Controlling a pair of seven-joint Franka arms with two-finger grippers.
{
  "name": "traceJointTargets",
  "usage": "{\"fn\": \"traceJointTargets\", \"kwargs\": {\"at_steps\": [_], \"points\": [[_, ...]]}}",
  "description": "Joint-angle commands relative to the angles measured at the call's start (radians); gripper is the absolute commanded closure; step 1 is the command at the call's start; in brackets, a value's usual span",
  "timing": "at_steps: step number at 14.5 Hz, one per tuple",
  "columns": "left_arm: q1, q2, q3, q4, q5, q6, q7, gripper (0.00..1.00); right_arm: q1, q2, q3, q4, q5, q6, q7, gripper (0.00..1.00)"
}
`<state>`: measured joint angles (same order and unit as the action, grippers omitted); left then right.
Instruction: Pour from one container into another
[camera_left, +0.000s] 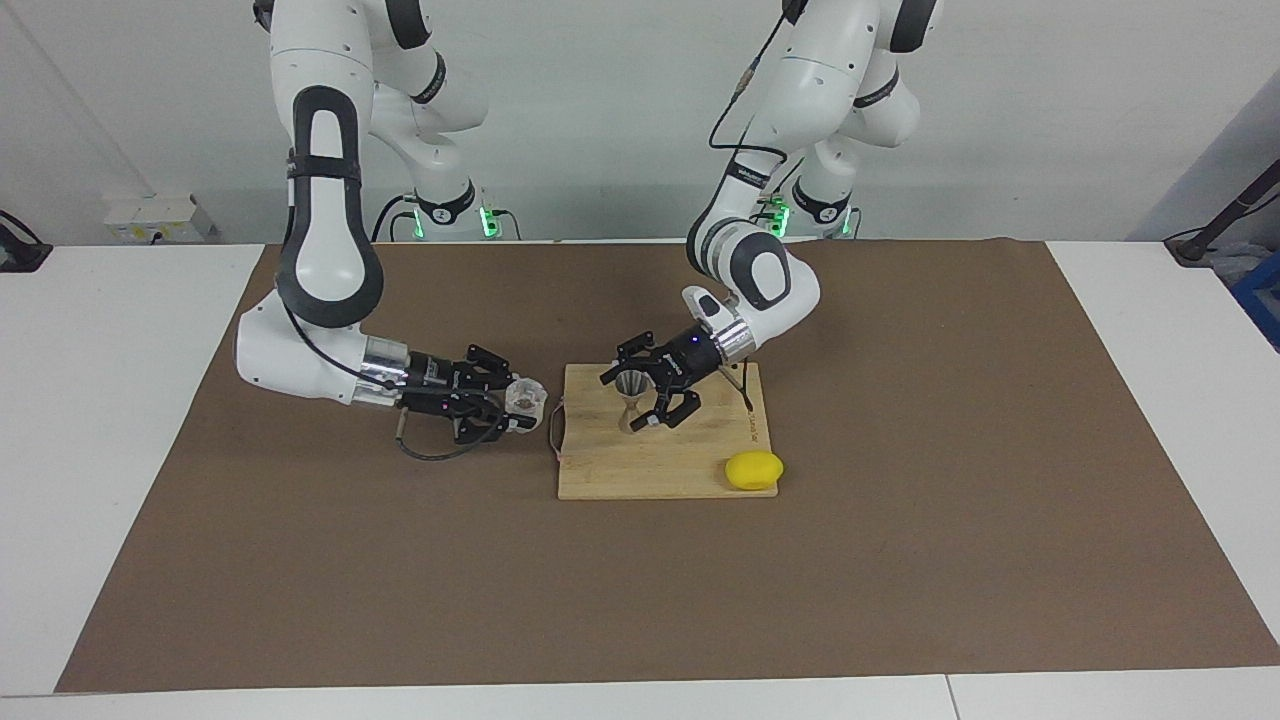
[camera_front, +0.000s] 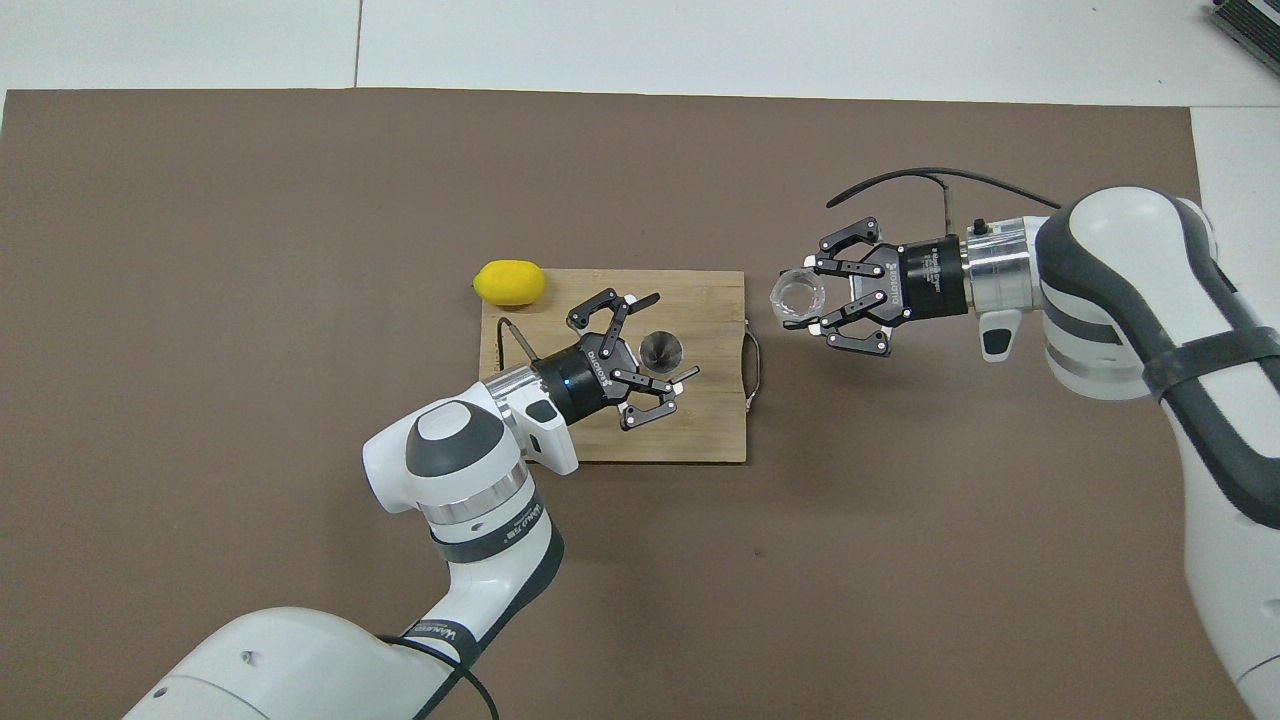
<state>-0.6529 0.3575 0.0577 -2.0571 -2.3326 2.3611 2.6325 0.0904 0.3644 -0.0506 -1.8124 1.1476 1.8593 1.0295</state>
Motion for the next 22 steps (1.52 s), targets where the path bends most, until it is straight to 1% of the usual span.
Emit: {"fn": "traceJointTargets", "kwargs": {"at_steps": [1,5,8,10,13,15,18,22], "points": [[0.036,-0.035,-0.001,-0.064,-0.016,-0.063,0.031,0.0,0.026,-0.019,0.0,0.015,-0.048,0.024,0.032,1.0],[0.036,-0.045,-0.002,-0.083,-0.016,-0.079,0.032,0.0,0.058,-0.027,0.0,0.024,-0.092,0.032,0.032,1.0],[0.039,-0.069,0.002,-0.138,-0.014,-0.132,0.032,0.0,0.092,-0.028,-0.003,0.028,-0.097,0.049,0.053,1.0],[0.041,-0.084,0.001,-0.178,-0.014,-0.158,0.034,0.0,0.106,-0.033,-0.003,0.034,-0.121,0.061,0.078,1.0],[0.041,-0.098,0.002,-0.213,-0.013,-0.195,0.035,0.0,0.129,-0.036,-0.005,0.035,-0.134,0.066,0.095,1.0],[0.068,-0.109,0.004,-0.236,-0.005,-0.22,0.038,0.0,0.15,-0.036,-0.003,0.035,-0.172,0.086,0.119,1.0],[0.116,-0.132,0.004,-0.293,0.05,-0.275,0.04,0.0,0.173,-0.033,-0.002,0.057,-0.201,0.098,0.164,1.0],[0.241,-0.17,0.002,-0.35,0.205,-0.354,0.037,0.0,0.189,-0.033,-0.002,0.073,-0.23,0.118,0.213,1.0]]}}
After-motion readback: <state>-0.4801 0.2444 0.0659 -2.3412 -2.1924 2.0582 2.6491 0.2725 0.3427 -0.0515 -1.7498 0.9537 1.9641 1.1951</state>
